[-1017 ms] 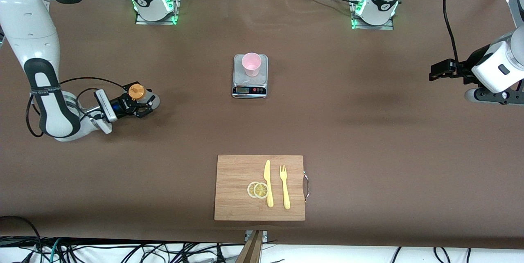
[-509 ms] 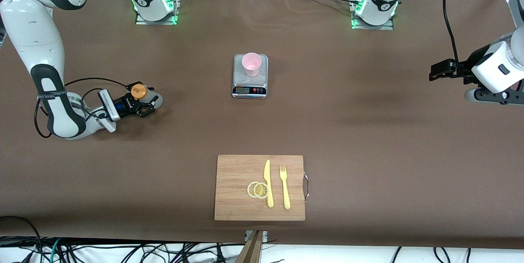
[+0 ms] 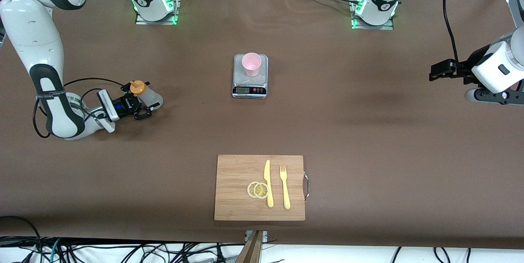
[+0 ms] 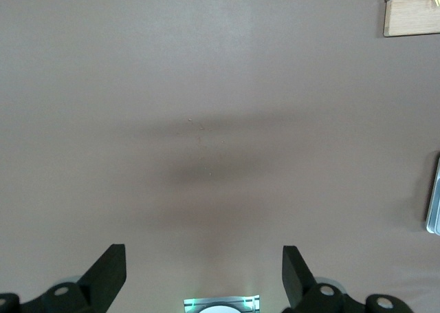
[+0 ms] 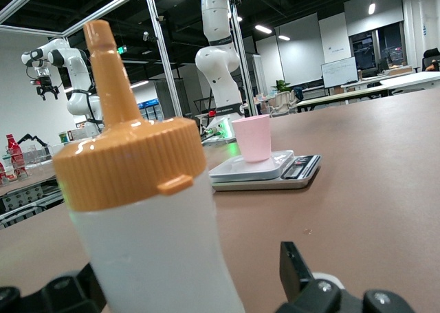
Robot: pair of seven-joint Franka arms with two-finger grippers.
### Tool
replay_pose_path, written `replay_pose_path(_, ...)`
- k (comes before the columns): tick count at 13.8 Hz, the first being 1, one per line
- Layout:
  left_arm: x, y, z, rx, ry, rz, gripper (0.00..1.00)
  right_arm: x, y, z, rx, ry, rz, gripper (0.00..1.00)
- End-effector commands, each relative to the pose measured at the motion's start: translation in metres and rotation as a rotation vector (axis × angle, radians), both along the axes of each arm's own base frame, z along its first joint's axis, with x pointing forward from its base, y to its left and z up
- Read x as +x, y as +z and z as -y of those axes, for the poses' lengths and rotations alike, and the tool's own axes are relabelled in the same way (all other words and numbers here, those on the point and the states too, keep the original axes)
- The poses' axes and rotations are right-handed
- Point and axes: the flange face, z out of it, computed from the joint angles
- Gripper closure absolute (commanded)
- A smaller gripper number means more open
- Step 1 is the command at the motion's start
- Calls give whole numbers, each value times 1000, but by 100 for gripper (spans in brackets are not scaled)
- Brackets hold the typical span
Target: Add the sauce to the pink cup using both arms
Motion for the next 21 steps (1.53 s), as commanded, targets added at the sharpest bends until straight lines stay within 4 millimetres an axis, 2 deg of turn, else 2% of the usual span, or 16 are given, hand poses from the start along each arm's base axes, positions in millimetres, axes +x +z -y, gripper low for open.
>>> replay_pose_path(1, 2, 2, 1, 13, -1, 2, 0, 0, 3, 15, -8, -2, -12, 0)
replay_pose_path(4, 2, 2, 1, 13, -1, 2, 0, -9, 4, 36, -30, 16, -36, 0)
replay_pose_path(11, 2, 1, -3, 13, 3, 1, 0, 3, 30, 96, -147, 69, 6, 0)
replay_pose_path(13, 2, 1, 0, 13, 0, 1, 0, 12, 44, 103, -213, 92, -19, 0)
replay_pose_path(15, 2, 1, 2, 13, -3, 1, 0, 28, 65, 107, -270, 105, -40, 0)
replay_pose_path(19, 2, 1, 1, 12, -3, 2, 0, 52, 97, 104, -404, 93, -109, 0)
replay_pose_path(21, 2, 1, 2, 13, -3, 2, 0, 59, 108, 97, -458, 104, -148, 0)
